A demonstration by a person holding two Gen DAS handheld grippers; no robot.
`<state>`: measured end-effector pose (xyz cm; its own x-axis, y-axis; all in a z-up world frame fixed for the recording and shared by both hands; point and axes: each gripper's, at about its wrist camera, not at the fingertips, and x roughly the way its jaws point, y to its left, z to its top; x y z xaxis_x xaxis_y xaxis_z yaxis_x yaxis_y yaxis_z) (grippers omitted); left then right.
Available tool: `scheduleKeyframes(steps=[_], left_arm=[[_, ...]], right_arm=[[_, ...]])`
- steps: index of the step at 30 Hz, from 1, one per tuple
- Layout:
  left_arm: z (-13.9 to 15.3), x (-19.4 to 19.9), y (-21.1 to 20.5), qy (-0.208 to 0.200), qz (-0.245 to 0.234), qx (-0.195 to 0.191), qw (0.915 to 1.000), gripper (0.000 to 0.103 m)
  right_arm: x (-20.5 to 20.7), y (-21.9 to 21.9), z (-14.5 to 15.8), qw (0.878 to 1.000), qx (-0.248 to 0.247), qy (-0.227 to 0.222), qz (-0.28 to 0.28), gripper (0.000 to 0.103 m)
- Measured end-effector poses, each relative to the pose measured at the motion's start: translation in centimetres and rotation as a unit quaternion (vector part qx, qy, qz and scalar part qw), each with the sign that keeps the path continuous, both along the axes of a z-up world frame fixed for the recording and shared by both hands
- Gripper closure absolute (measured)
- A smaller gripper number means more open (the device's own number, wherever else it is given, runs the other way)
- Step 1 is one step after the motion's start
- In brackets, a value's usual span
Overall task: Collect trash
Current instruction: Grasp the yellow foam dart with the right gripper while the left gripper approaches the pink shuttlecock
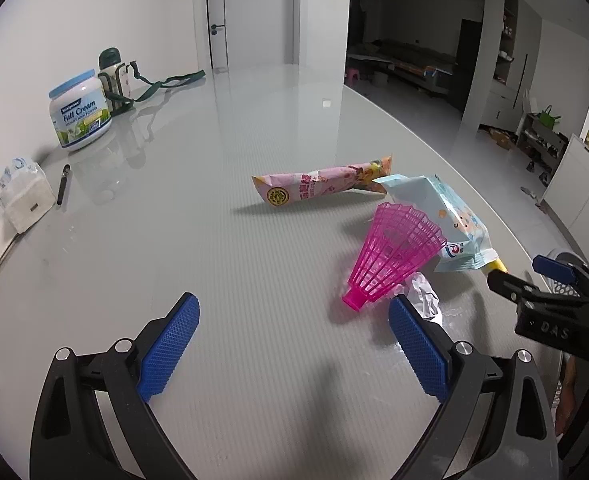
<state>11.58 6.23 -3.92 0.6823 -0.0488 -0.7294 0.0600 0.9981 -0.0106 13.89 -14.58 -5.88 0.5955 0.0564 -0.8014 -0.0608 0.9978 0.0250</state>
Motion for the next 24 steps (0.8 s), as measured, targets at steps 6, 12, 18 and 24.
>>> scheduleKeyframes(steps=[6,12,18,24], left_arm=[[-0.1,-0.2,0.1,0.003,-0.006,-0.007,1.0000,0.009],[-0.1,-0.4,0.1,0.002,-0.008,-0.010,0.9999,0.009],[0.1,-0.5,0.3,0.001,-0.004,-0.014,0.9999,0.009],[-0.1,-0.5,0.3,0.004,-0.005,-0.016,0.9999,0.009]], right_arm=[[1.1,0.6,-0.2,1.000,-0.029,-0.001,0.001,0.020],[1.7,1.8,-0.1,0.999,-0.046,-0.013,0.014,0.030],[1.9,3.0,0.2,0.998,-0.042,-0.011,0.039,0.055],[0.9,4.1,0.1,0.997,-0.044,-0.016,0.063,0.080]])
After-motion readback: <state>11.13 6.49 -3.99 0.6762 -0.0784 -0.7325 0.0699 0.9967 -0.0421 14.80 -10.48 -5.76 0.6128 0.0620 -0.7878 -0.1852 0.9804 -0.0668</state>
